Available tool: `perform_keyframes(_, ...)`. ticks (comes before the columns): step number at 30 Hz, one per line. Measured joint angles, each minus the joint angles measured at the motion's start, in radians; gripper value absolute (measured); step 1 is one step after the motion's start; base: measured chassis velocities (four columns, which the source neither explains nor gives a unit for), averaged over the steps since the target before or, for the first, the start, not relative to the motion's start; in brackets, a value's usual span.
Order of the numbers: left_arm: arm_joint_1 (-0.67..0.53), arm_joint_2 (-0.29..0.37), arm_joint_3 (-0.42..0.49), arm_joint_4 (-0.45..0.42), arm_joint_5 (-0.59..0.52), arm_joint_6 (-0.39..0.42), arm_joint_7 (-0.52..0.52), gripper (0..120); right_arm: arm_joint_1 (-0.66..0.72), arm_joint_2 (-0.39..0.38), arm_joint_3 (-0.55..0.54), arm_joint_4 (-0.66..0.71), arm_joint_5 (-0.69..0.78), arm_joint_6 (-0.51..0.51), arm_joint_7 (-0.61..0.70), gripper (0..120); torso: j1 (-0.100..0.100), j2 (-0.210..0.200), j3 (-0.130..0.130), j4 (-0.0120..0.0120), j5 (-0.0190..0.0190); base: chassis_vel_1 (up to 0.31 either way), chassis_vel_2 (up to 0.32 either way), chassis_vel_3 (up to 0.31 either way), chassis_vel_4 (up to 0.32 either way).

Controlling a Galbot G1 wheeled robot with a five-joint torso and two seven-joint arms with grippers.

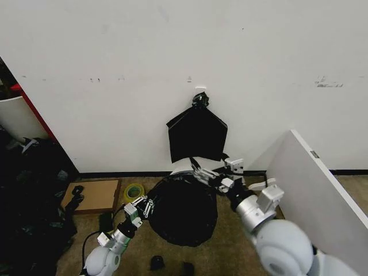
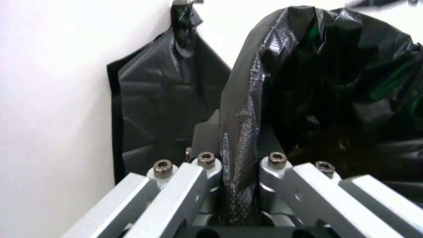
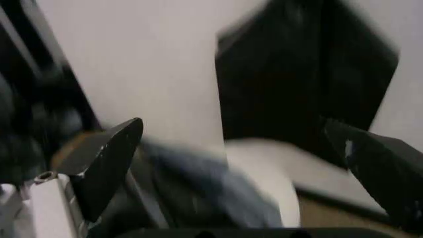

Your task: Place the garbage bag over the trash bin.

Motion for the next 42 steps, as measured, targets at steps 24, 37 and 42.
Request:
perform_keyframes(24, 0.057, 0.004, -0.008, -0.087, 0.023, 0.000, 0.033, 4, 0.143, 0.040, 0.014, -0.292, 0.024, -0.046, -0.183, 100, 0.000, 0.000, 0.000, 0.0003, 0.0001, 0.000, 0.000, 0.000, 0.000)
perform_keyframes(37, 0.033, -0.017, 0.001, -0.056, 0.036, 0.073, -0.195, 4, 0.135, 0.120, 0.088, -0.363, -0.109, 0.354, -0.275, 100, 0.000, 0.000, 0.000, 0.0006, 0.0000, 0.000, 0.000, 0.000, 0.000)
perform_keyframes(42, 0.045, -0.025, 0.013, -0.112, 0.000, 0.229, -0.470, 4, 0.023, 0.122, 0.044, -0.259, -0.282, 0.377, -0.105, 100, 0.000, 0.000, 0.000, 0.0005, 0.0000, 0.000, 0.000, 0.000, 0.000)
